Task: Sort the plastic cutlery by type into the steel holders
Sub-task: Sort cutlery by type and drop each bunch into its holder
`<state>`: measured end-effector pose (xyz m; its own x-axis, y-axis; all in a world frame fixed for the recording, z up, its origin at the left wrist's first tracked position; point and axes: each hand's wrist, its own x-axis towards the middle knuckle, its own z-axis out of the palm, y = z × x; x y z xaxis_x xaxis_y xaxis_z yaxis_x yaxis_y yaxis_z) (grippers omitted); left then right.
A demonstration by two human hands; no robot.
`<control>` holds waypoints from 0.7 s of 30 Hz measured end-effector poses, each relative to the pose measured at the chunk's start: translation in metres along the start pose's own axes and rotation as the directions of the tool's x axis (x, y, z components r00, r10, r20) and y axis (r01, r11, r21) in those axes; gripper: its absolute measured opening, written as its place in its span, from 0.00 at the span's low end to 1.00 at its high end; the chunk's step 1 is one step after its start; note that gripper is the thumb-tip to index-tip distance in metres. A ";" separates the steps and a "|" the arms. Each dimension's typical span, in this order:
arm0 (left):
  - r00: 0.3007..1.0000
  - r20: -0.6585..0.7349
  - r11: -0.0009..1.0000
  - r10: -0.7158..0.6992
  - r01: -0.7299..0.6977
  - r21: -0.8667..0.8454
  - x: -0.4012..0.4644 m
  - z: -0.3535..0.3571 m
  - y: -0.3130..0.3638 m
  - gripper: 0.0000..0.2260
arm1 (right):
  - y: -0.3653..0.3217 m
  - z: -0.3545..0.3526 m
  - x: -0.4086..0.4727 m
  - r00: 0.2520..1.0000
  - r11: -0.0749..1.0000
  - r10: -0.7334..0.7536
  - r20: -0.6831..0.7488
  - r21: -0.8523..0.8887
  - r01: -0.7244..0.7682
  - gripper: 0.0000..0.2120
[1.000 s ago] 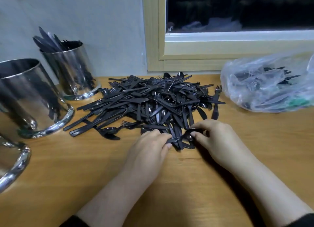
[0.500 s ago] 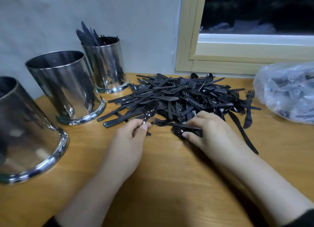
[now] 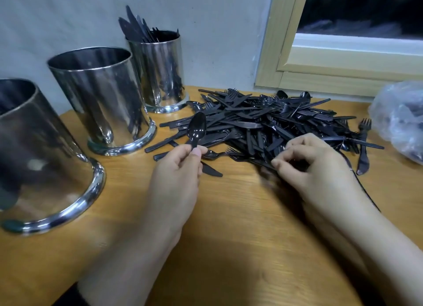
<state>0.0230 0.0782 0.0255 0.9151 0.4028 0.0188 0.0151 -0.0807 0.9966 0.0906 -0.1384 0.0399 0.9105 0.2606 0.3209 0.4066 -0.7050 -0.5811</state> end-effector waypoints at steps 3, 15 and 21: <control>1.000 0.003 1.000 0.003 -0.003 0.010 -0.003 0.000 0.001 0.12 | -0.006 -0.020 0.003 0.990 0.962 0.132 -0.056 0.249 -0.115 0.09; 0.979 0.153 0.982 0.136 -0.154 0.109 -0.026 0.037 0.013 0.11 | -0.038 -0.009 -0.009 0.953 0.539 0.286 0.101 0.806 -0.247 0.11; 0.970 0.200 0.974 0.135 -0.167 0.151 -0.032 0.043 0.008 0.15 | -0.047 0.003 -0.017 0.974 0.587 0.212 0.082 0.786 -0.194 0.06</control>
<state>0.0108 0.0258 0.0292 0.9707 0.1974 0.1370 -0.0771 -0.2839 0.9557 0.0565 -0.1076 0.0599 0.9790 0.1587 0.1282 0.1211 0.0541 -0.9912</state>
